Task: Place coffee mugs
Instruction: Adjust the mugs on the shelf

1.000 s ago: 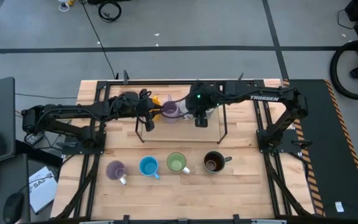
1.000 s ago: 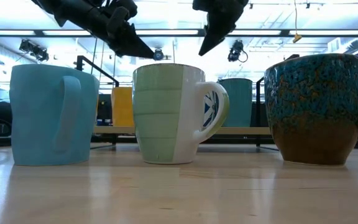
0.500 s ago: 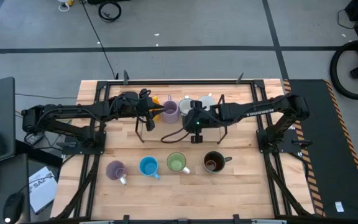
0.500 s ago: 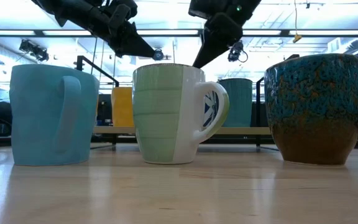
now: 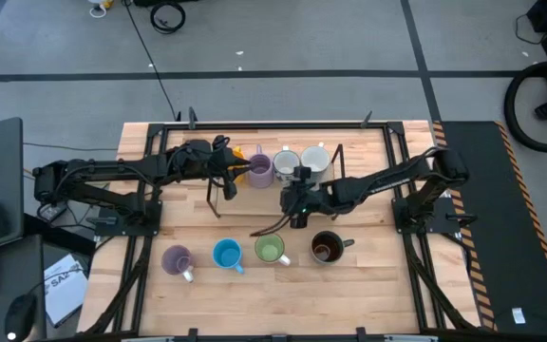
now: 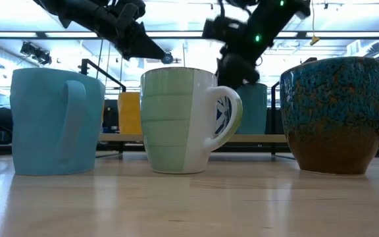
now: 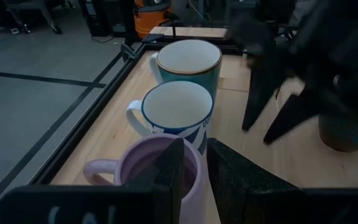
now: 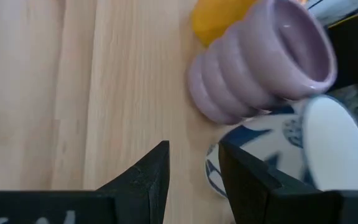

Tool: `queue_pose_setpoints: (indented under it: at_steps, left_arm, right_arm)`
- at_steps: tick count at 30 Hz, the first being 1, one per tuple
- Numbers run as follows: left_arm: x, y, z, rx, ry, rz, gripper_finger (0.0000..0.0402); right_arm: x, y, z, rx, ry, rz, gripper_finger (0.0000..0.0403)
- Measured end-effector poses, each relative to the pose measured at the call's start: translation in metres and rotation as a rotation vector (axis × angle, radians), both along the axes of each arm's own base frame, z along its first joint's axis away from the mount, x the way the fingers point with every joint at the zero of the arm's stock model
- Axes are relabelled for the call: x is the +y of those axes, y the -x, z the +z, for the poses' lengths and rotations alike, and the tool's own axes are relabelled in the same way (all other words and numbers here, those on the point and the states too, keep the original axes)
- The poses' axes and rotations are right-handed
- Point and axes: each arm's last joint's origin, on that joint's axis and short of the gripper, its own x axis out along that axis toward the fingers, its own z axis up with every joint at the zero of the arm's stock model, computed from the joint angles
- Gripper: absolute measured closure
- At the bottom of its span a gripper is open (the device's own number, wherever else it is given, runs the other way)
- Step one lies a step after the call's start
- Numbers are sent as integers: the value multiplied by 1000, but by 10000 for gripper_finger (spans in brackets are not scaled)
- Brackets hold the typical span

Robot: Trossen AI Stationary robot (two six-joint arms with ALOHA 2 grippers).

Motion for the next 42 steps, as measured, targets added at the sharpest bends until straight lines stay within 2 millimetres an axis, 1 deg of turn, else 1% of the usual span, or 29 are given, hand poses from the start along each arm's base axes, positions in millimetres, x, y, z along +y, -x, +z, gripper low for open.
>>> queue_pose_setpoints:
  at_steps: [3,7,10,14,19,23,35,42]
  left_arm:
    - [0,0,1,-10,-2,0,324]
    - [0,0,1,-10,-2,0,324]
    - [0,0,1,-10,-2,0,324]
    - [0,0,1,-12,4,2,324]
    - [0,0,1,-16,12,5,324]
    - [-1,4,7,-40,7,5,324]
    - [-6,26,33,-155,-8,7,324]
    - [-8,29,37,-172,-9,2,324]
  right_arm:
    - [4,-5,-17,56,62,-2,259]
    - [5,-14,-25,78,78,-10,259]
    - [4,-17,-25,89,78,-13,259]
    - [-3,-18,-22,91,60,-25,259]
    - [-13,-19,-30,133,49,-35,259]
    - [-17,-20,-36,161,51,-33,259]
    - [-29,-19,-37,172,50,-63,259]
    - [-35,-19,-37,178,44,-78,259]
